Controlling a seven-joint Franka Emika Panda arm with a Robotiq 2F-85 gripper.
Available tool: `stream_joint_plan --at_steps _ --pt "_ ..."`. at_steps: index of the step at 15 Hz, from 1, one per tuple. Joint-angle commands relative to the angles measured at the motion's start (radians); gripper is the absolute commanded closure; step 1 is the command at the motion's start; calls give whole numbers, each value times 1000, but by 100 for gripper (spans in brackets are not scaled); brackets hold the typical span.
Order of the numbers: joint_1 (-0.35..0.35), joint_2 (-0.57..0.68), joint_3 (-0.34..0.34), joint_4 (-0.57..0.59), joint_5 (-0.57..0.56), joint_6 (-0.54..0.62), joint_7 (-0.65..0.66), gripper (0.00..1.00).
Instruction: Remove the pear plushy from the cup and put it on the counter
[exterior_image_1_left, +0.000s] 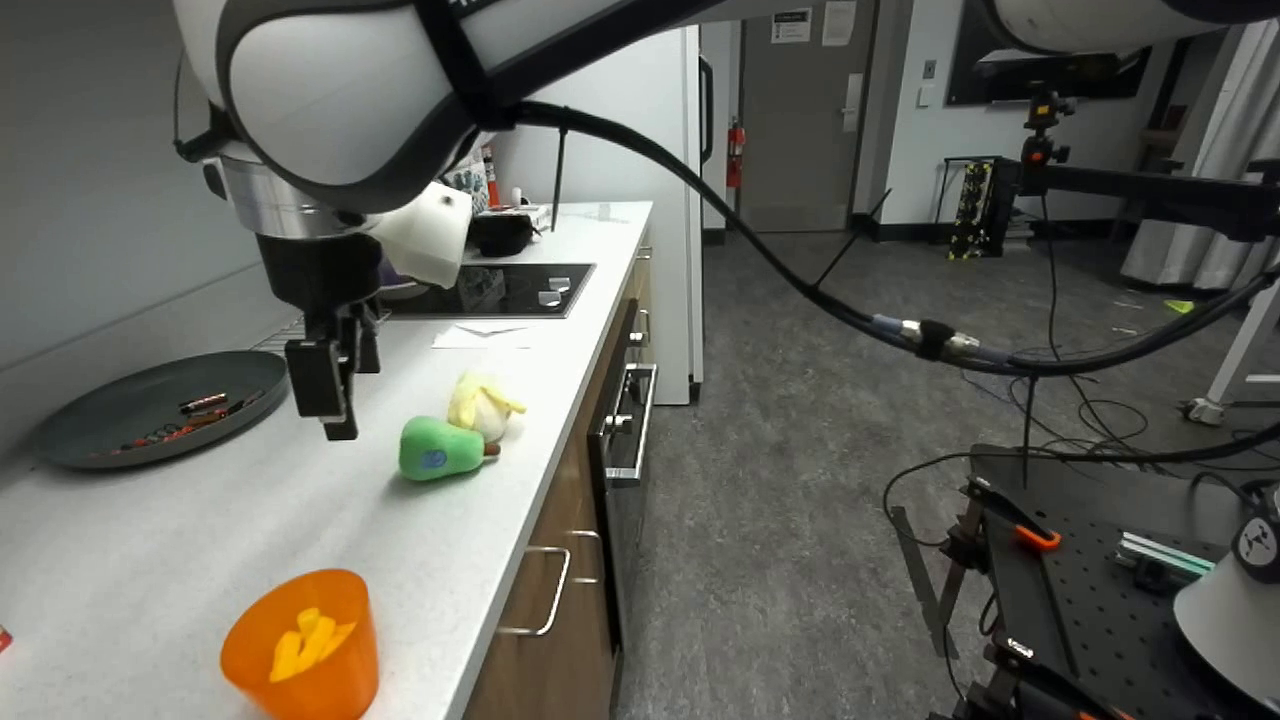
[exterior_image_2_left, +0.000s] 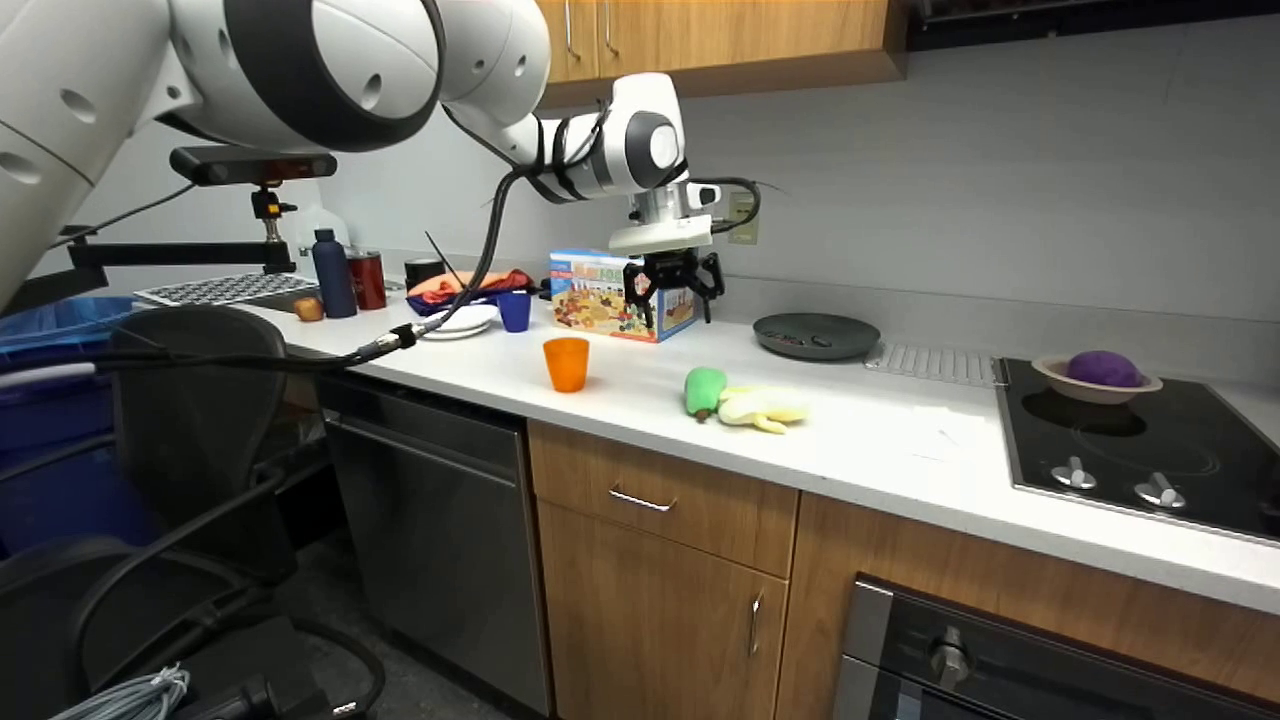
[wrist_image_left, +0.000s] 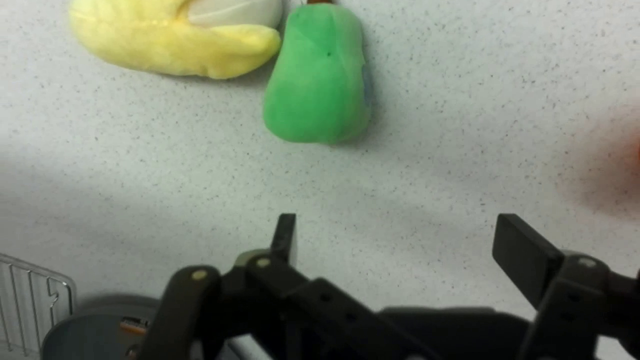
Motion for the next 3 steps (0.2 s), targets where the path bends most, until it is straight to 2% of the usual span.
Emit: stream_joint_plan --at_steps 1,3 --pt "-3 -2 8 7 -5 -5 3 0" --pt "-2 -7 9 7 -5 -5 3 0"
